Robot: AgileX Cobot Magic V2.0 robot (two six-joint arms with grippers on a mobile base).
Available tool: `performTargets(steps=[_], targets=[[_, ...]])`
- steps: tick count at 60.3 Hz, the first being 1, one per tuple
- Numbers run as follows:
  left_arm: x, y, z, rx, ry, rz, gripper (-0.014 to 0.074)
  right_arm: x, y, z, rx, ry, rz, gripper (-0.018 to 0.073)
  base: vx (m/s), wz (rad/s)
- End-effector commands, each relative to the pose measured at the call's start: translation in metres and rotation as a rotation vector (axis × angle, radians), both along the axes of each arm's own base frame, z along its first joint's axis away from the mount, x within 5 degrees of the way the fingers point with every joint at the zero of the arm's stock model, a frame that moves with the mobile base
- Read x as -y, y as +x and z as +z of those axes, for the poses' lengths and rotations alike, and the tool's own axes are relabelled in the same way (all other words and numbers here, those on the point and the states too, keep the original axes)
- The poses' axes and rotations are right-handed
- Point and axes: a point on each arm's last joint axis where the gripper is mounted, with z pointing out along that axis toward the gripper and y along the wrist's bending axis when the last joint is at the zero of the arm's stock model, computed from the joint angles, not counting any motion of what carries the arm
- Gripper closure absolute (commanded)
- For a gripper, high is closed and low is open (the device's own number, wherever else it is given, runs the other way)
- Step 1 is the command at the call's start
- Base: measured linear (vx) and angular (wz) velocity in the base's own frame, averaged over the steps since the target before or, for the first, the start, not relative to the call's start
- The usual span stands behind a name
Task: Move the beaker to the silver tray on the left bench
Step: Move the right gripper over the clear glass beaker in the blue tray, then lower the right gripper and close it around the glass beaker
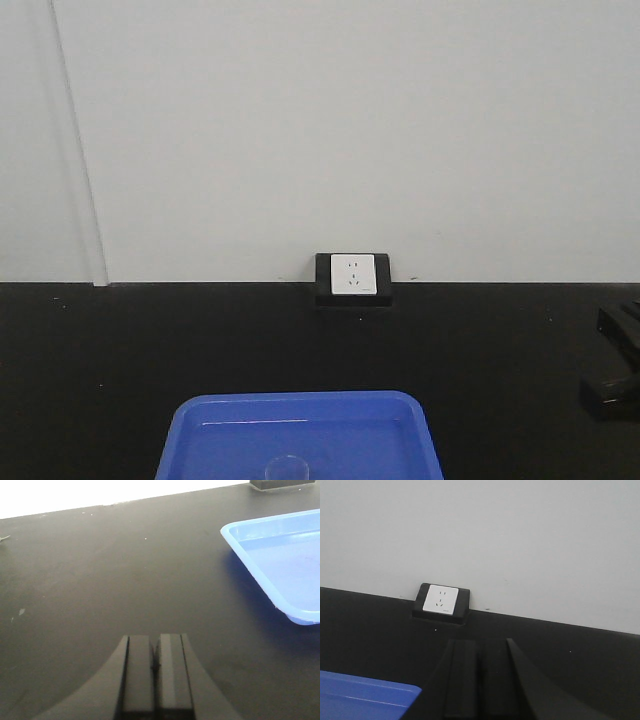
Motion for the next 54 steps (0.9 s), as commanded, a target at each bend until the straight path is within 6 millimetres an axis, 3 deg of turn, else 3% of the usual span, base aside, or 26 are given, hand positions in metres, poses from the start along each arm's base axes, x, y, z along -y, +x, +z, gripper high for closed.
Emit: performTargets(steps=[1,9,17,25,31,40,54], targets=[[0.001,0.002,0.000,0.063,-0.007,-0.011,0.0595,0.000,0.000,0.023,0.138,0.008,0.005,0.0262,0.00,0.00],[0.001,0.002,0.000,0.063,-0.007,-0.011,0.0595,0.000,0.000,0.024,0.151,0.015,0.005,-0.0002,0.00,0.00],[0.001,0.002,0.000,0.063,-0.007,-0.011,0.0595,0.000,-0.001,0.029,0.199,0.028,0.008,-0.0169,0.00,0.00],[0.001,0.002,0.000,0.063,-0.007,-0.011,0.0595,-0.009,0.000,0.029,0.199,0.093,0.051,-0.0163,0.00,0.00],[0.001,0.002,0.000,0.063,-0.007,-0.011,0.0595,-0.030,0.006,0.014,0.127,0.060,0.143,-0.0148,0.00,0.00],[0.001,0.002,0.000,0.063,-0.007,-0.011,0.0595,-0.072,0.015,-0.037,-0.027,-0.007,0.321,-0.0114,0.00,0.00],[0.001,0.002,0.000,0.063,-0.007,-0.011,0.0595,-0.124,0.007,-0.113,-0.096,0.037,0.546,-0.0050,0.00,0.00]])
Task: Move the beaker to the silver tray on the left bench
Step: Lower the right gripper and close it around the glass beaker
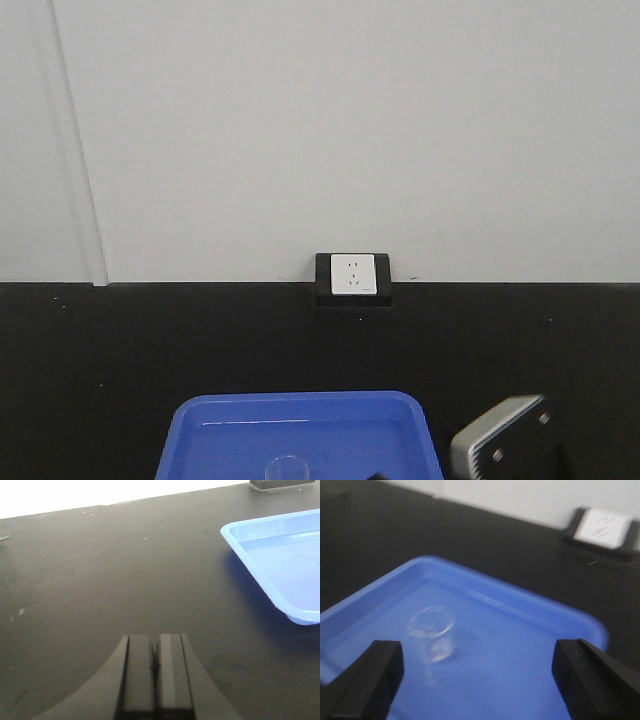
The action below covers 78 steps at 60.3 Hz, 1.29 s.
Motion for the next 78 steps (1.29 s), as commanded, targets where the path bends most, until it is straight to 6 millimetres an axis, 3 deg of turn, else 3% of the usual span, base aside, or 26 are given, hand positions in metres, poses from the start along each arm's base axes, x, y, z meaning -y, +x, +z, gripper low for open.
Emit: performTargets(steps=[1,11,24,48,66,71,78], targets=[[0.001,0.002,0.000,0.063,-0.007,-0.011,0.0595,-0.021,0.001,-0.001,0.110,0.096,0.087,-0.0048,0.00,0.00],[0.001,0.002,0.000,0.063,-0.007,-0.011,0.0595,-0.042,0.013,-0.036,0.066,0.105,0.128,-0.0036,0.00,0.00],[0.001,0.002,0.000,0.063,-0.007,-0.011,0.0595,-0.060,0.038,-0.059,0.020,0.139,0.114,-0.0034,0.00,0.00],[0.001,0.002,0.000,0.063,-0.007,-0.011,0.0595,-0.100,0.095,-0.079,-0.031,0.151,0.089,-0.0034,0.00,0.00],[0.001,0.002,0.000,0.063,-0.007,-0.011,0.0595,-0.114,0.115,-0.094,-0.038,0.143,0.086,-0.0027,0.00,0.00],[0.001,0.002,0.000,0.063,-0.007,-0.011,0.0595,-0.116,0.118,-0.094,-0.032,0.146,0.086,0.0008,0.00,0.00],[0.001,0.002,0.000,0.063,-0.007,-0.011,0.0595,-0.116,0.120,-0.093,-0.026,0.164,0.071,0.0176,0.00,0.00]])
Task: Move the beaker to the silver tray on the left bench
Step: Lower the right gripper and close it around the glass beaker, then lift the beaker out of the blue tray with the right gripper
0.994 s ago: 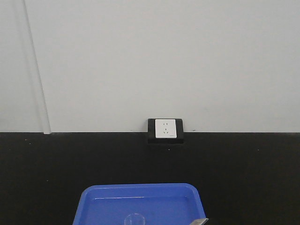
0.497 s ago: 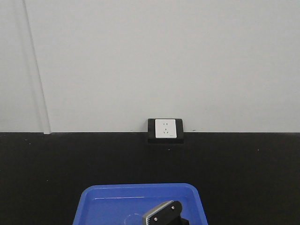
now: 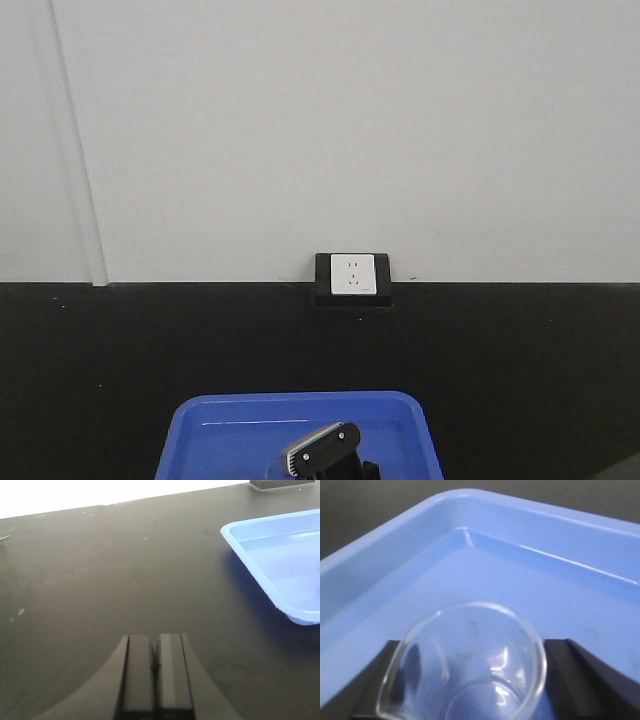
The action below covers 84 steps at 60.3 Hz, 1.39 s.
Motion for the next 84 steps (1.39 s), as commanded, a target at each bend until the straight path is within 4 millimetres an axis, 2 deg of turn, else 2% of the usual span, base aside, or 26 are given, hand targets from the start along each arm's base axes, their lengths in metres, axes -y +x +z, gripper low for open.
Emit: performTargets(steps=[1,10,17,27,36,43,47,55,63,74,84], targets=[[0.001,0.002,0.000,0.063,-0.007,-0.011,0.0595,-0.006,0.008,0.035,0.120,0.113,-0.011,0.0208,0.00,0.00],[0.001,0.002,0.000,0.063,-0.007,-0.011,0.0595,-0.004,0.008,0.047,0.121,0.116,-0.027,0.0575,0.00,0.00],[0.001,0.002,0.000,0.063,-0.007,-0.011,0.0595,0.000,0.005,0.069,0.100,0.086,-0.035,0.0575,0.00,0.00],[0.001,0.002,0.000,0.063,-0.007,-0.011,0.0595,0.015,-0.011,0.121,0.032,-0.002,-0.059,0.0575,0.00,0.00],[0.001,0.002,0.000,0.063,-0.007,-0.011,0.0595,0.039,-0.040,0.179,0.006,-0.065,-0.080,0.0573,0.00,0.00],[0.001,0.002,0.000,0.063,-0.007,-0.011,0.0595,0.060,-0.066,0.212,0.057,-0.090,-0.074,0.0573,0.00,0.00],[0.001,0.002,0.000,0.063,-0.007,-0.011,0.0595,0.072,-0.082,0.225,0.098,-0.077,-0.072,0.0573,0.00,0.00],[0.001,0.002,0.000,0.063,-0.007,-0.011,0.0595,0.098,-0.118,0.237,0.144,-0.043,-0.078,0.0573,0.00,0.00],[0.001,0.002,0.000,0.063,-0.007,-0.011,0.0595,0.123,-0.150,0.234,0.150,-0.046,-0.087,0.0573,0.00,0.00],[0.001,0.002,0.000,0.063,-0.007,-0.011,0.0595,0.146,-0.182,0.227,0.178,-0.024,-0.094,0.0573,0.00,0.00],[0.001,0.002,0.000,0.063,-0.007,-0.011,0.0595,0.159,-0.200,0.226,0.234,0.021,-0.095,0.0573,0.00,0.00]])
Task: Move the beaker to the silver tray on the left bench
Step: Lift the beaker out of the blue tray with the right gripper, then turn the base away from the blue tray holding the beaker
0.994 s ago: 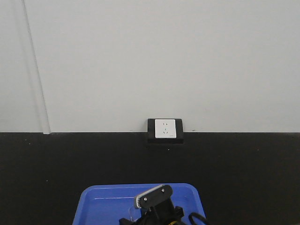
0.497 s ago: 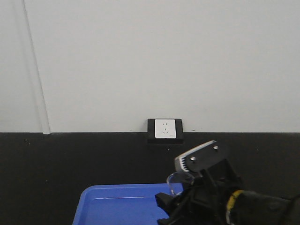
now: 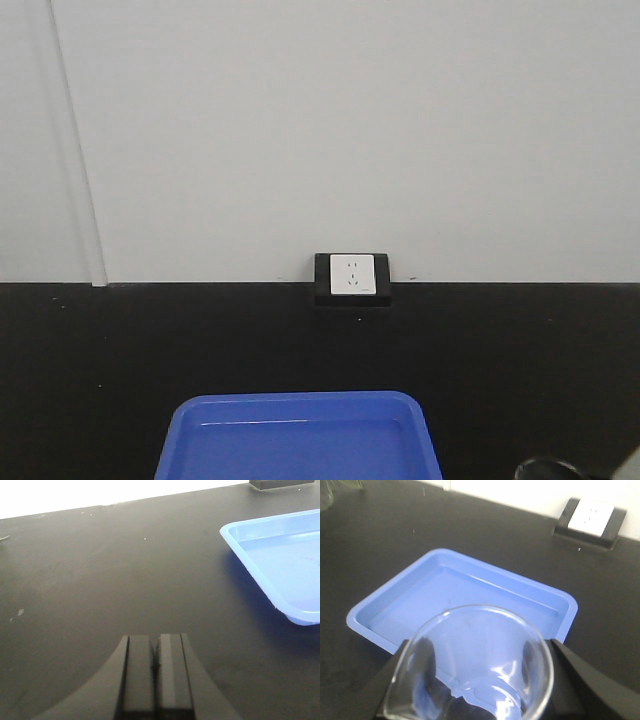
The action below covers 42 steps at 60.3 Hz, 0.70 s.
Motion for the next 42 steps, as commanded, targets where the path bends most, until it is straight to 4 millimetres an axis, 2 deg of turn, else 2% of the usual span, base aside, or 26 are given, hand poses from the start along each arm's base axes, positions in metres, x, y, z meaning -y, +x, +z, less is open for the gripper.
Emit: performTargets(steps=[1,42], targets=[[0.0009,0.0017,0.0003,0.063,-0.007,-0.011,0.0595,0.0034,-0.0068,0.0181,0.136,0.075,0.019,0.0573,0.00,0.00],[0.0009,0.0017,0.0003,0.063,-0.007,-0.011,0.0595,0.0062,-0.0102,0.0181,0.138,0.075,0.017,0.0573,0.00,0.00]])
